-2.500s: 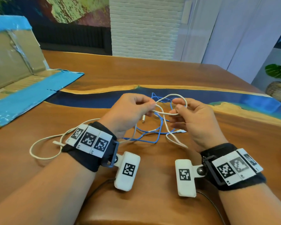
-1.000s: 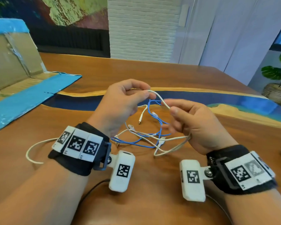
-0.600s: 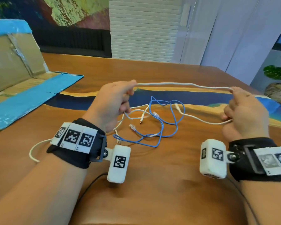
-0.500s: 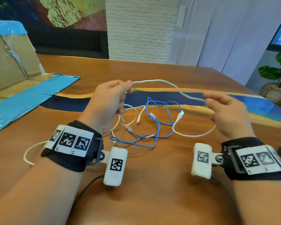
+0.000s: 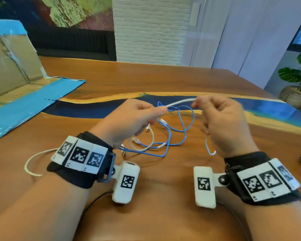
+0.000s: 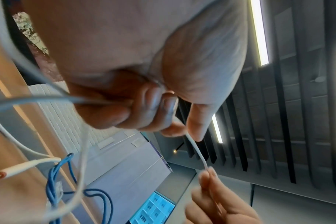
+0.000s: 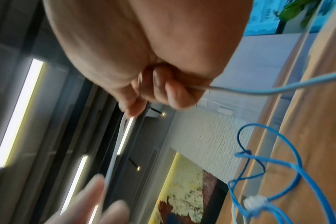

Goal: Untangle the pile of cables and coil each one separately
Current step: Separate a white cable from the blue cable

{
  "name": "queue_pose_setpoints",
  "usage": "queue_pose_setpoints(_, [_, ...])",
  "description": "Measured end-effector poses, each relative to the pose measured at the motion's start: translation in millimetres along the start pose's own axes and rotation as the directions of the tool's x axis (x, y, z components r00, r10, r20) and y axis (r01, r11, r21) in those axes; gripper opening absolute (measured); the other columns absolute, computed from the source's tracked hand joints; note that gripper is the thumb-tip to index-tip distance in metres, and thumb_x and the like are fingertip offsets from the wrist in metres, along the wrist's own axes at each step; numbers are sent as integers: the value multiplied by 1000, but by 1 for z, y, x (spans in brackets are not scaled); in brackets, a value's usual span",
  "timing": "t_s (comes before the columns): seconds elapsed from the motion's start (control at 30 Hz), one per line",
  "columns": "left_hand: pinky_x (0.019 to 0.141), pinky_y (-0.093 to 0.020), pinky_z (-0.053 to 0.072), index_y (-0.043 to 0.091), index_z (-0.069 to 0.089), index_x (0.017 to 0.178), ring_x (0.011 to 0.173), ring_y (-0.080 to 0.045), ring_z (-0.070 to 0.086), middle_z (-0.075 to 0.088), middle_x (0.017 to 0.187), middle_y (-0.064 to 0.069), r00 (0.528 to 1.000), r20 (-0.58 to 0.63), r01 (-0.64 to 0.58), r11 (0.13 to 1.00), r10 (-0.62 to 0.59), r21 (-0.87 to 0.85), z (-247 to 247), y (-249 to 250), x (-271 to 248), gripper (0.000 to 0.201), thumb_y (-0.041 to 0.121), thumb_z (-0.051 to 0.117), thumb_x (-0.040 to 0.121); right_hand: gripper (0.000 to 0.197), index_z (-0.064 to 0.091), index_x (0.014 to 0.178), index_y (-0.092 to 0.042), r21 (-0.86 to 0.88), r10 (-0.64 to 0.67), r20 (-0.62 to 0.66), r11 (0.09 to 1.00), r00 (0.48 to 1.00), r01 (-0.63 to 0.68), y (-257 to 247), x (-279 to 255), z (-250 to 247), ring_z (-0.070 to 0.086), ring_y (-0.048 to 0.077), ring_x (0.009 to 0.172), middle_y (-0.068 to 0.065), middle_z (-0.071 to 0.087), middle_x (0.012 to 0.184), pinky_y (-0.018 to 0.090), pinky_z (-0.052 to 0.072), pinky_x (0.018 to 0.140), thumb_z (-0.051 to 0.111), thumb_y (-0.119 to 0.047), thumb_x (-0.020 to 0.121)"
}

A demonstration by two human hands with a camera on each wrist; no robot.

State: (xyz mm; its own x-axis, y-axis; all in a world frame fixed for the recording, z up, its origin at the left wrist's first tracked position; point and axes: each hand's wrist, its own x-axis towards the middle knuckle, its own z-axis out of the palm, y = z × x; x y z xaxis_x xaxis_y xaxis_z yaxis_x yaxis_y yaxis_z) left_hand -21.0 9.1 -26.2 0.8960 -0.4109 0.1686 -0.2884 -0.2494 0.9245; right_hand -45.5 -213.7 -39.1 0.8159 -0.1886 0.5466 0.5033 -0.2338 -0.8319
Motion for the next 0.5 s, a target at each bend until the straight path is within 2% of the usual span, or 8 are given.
queue_pose_setpoints(0.1, [61,-35,29,7,53,71,65,-28,25,27,67,-10,993,-101,56,998,-55,11,-9,0,3,46,45,66,93,36,70,70,-24,162,103,-248,985,963,-64,3,15,-33,23,9,40,-9,29,45,25,22,40,55,-32,103])
queue_pose_setpoints(0.23, [59,-32,35,5,58,84,55,-19,34,30,60,-3,979,-196,20,984,-55,-175,-10,0,7,31,30,56,102,23,79,86,-30,-92,74,-368,989,927,-116,11,16,-50,41,3,56,-20,51,52,24,37,61,60,-37,98])
queue_pose_setpoints(0.3, [56,-32,33,4,64,84,54,-18,31,29,61,-5,974,-226,-14,986,-24,-165,-9,-1,8,32,28,56,103,23,78,101,-32,-259,61,-282,956,958,-137,9,14,-43,48,0,59,-24,63,66,17,45,64,60,-19,98])
queue_pose_setpoints(0.33, [55,-32,31,6,68,80,54,-17,29,29,61,-5,972,-235,-32,992,3,-121,-8,-3,7,33,29,58,102,31,76,110,-33,-321,59,-212,939,975,-127,8,13,-39,55,-4,68,-24,69,83,15,50,73,59,-11,97])
queue_pose_setpoints(0.37, [54,-30,28,9,71,77,54,-17,29,30,60,-5,973,-228,-48,997,32,-63,-7,-3,6,34,31,60,101,38,72,118,-36,-392,48,-147,914,988,-103,7,12,-34,61,-7,92,-18,70,108,17,48,93,59,-8,95])
queue_pose_setpoints(0.4, [53,-29,27,12,73,75,53,-17,28,31,59,-5,977,-206,-57,998,55,-3,-6,-4,6,34,33,62,100,43,67,125,-37,-439,33,-76,896,997,-63,4,9,-28,56,-5,118,-13,64,130,21,38,111,60,-8,94])
queue_pose_setpoints(0.43, [52,-28,26,14,75,76,53,-18,27,31,59,-7,982,-174,-59,997,67,50,-3,-4,4,34,34,63,99,47,62,131,-41,-462,17,7,887,1000,-12,2,6,-19,47,-3,133,-15,57,140,29,28,120,63,-14,93])
queue_pose_setpoints(0.5, [48,-27,23,17,78,78,51,-19,24,30,60,-10,992,-106,-64,993,75,103,2,-3,1,31,36,65,98,50,53,135,-51,-415,10,188,907,982,70,2,-4,-1,48,-4,133,-25,59,137,49,24,124,65,-35,90])
